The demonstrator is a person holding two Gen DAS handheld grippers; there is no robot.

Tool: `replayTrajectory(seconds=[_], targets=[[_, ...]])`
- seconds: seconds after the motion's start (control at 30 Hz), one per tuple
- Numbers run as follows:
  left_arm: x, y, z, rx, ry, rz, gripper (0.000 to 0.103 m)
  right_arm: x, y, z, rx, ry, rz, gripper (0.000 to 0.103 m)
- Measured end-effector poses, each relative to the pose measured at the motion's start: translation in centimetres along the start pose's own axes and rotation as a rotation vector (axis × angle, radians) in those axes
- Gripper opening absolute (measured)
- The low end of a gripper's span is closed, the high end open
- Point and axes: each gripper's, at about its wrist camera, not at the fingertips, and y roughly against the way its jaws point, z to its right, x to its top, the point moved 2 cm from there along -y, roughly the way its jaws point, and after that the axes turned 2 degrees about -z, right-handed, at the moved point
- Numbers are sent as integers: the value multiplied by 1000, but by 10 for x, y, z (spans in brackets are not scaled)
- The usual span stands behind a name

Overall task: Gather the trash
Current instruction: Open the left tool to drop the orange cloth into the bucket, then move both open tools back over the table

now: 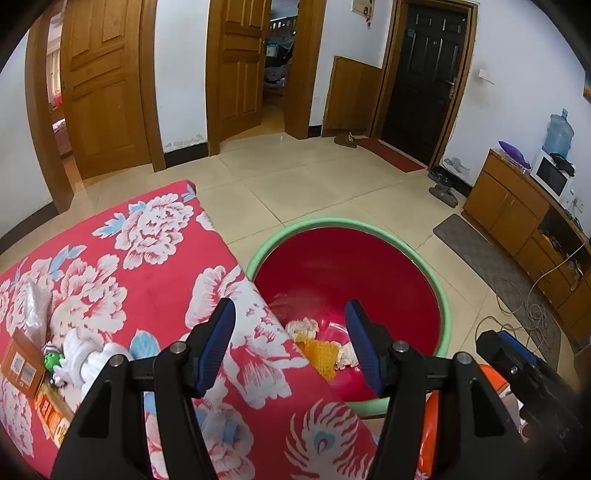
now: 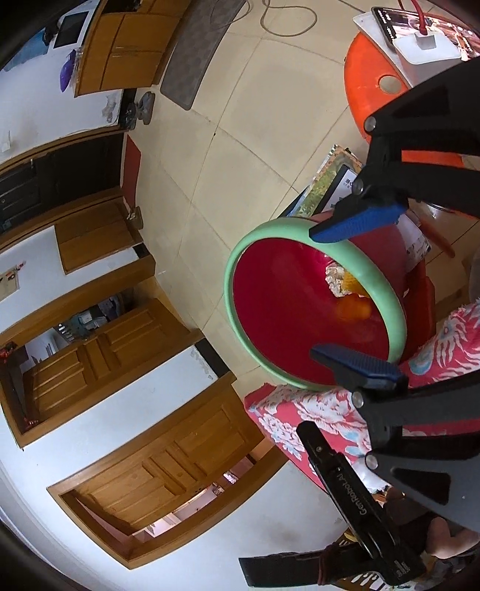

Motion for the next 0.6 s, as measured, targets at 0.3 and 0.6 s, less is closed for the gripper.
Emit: replayTrajectory(seconds=[0.3, 0.6], targets=[[-12, 29, -11, 15, 46, 14, 64, -6, 10, -15, 44, 40, -24, 66], [-27, 65, -37, 56, 109, 32, 64, -17, 29, -38, 99, 97, -29, 68]])
